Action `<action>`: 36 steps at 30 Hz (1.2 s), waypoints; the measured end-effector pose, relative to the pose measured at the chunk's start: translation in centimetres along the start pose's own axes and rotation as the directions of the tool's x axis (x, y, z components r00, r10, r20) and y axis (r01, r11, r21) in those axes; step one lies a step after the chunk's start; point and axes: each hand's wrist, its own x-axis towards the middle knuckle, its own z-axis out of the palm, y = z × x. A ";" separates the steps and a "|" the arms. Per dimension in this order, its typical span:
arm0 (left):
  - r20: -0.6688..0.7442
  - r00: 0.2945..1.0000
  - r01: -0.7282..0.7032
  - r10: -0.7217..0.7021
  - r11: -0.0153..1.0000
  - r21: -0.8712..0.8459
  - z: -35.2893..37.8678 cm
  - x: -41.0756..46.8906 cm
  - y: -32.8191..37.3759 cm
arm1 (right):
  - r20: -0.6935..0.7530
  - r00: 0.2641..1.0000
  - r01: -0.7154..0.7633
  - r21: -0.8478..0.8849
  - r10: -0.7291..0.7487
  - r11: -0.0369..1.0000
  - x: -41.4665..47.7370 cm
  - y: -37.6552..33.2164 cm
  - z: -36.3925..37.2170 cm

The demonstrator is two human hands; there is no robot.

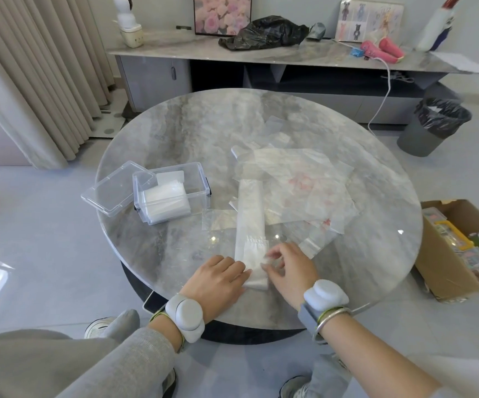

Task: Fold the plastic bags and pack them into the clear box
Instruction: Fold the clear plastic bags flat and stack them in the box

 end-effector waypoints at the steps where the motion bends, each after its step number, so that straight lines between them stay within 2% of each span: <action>1: -0.002 1.000 -0.002 0.002 1.000 -0.006 0.0 0.0 0.0 | 0.023 0.993 0.120 -0.122 -0.118 0.985 -0.3 -0.1 -0.2; 4: 0.005 1.000 -0.006 0.006 1.000 -0.003 0.0 -0.2 0.0 | 0.004 0.909 0.382 -0.410 -0.417 0.828 -1.5 -0.4 -0.1; 7: 0.009 1.000 0.017 -0.017 1.000 -0.008 0.0 -0.6 0.2 | 0.013 0.836 0.483 -0.491 -0.548 0.725 -2.3 0.0 0.9; 13: 0.038 0.998 0.047 -0.045 0.998 -0.039 -0.5 -0.8 0.2 | 0.038 0.811 0.515 -0.522 -0.584 0.680 -2.9 1.5 3.0; 18: 0.065 0.995 0.079 -0.075 0.995 -0.060 -0.7 -0.9 0.0 | 0.051 0.751 0.537 -0.628 -0.659 0.563 -2.7 1.6 3.0; 23: 0.126 0.987 0.113 -0.101 0.989 -0.091 -0.9 -0.7 -0.3 | 0.108 0.740 0.562 -0.640 -0.664 0.523 -2.5 1.5 3.2; 28: 0.170 0.976 0.154 -0.133 0.981 -0.114 -1.4 -1.0 -0.3 | 0.035 0.766 0.564 -0.518 -0.642 0.644 -2.0 1.3 2.7; 31: 0.201 0.965 0.200 -0.167 0.967 -0.155 -1.9 -0.8 -0.5 | -0.023 0.777 0.576 -0.379 -0.629 0.725 -2.3 0.3 1.8; 36: 0.234 0.958 0.225 -0.166 0.940 -0.256 -2.9 -1.1 -0.6 | 0.040 0.847 0.526 -0.196 -0.529 0.827 -4.0 -0.9 -0.5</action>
